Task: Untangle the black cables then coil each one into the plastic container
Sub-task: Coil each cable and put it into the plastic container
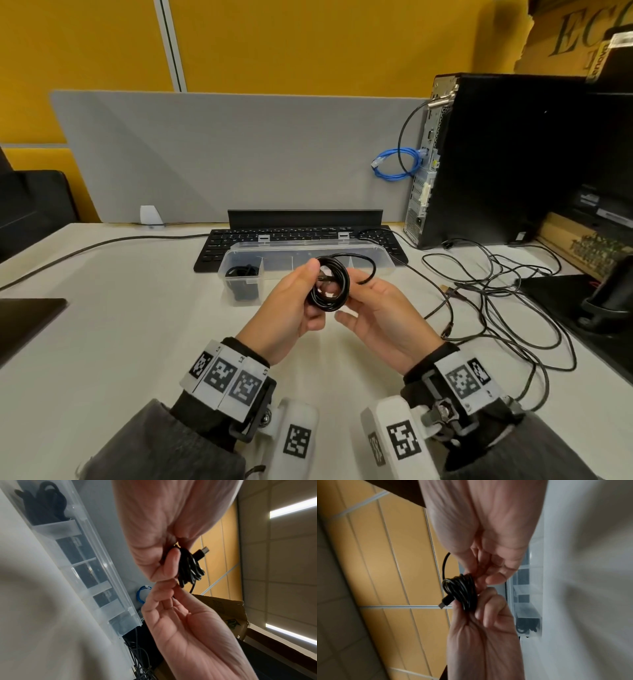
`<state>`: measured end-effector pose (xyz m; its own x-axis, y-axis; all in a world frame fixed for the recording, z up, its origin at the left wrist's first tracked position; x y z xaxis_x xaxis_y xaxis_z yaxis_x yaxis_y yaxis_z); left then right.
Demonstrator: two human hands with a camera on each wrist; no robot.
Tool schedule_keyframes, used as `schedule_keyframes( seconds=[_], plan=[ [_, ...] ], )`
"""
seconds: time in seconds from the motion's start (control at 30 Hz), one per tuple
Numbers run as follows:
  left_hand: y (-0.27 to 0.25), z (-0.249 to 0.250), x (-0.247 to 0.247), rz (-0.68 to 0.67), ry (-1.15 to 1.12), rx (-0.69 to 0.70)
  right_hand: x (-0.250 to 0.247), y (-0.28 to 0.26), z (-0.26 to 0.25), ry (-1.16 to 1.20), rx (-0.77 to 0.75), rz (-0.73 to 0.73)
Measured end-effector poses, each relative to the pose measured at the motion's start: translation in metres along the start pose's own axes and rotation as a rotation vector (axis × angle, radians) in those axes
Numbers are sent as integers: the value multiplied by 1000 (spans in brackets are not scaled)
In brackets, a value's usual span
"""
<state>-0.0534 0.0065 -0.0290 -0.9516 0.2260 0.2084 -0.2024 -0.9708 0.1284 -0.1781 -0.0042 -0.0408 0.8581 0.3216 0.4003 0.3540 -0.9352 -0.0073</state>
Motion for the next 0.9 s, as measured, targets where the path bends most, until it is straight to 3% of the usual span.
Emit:
schedule_keyframes(
  seconds=[0.17,0.33,0.6,0.73,0.9],
  plan=[
    [0,-1,-1,25,52,-94,5,-4,-5,-76,-35,-5],
    [-2,-4,2,9,147,-137,11,-11,-9,-168,-128,-133],
    [-6,3,11,-26,266,-59,7,-12,-18,-391,-271,49],
    [-4,4,-1,96,293,-81,7,-15,-28,-745,-494,158],
    [1,11,-16,232,258,-52,3,-31,-52,-655,-879,240]
  ],
)
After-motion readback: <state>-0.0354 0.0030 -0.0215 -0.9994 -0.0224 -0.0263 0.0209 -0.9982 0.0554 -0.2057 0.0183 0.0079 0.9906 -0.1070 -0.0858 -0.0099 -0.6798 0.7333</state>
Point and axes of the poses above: each hand's wrist, its own y-axis towards the middle knuckle, its own x-axis out of the palm, z = x × y, the point moved 3 cm from there along y, towards the middle knuckle, and after that the axes turned 3 degrees about x, right-handed, at the moved point
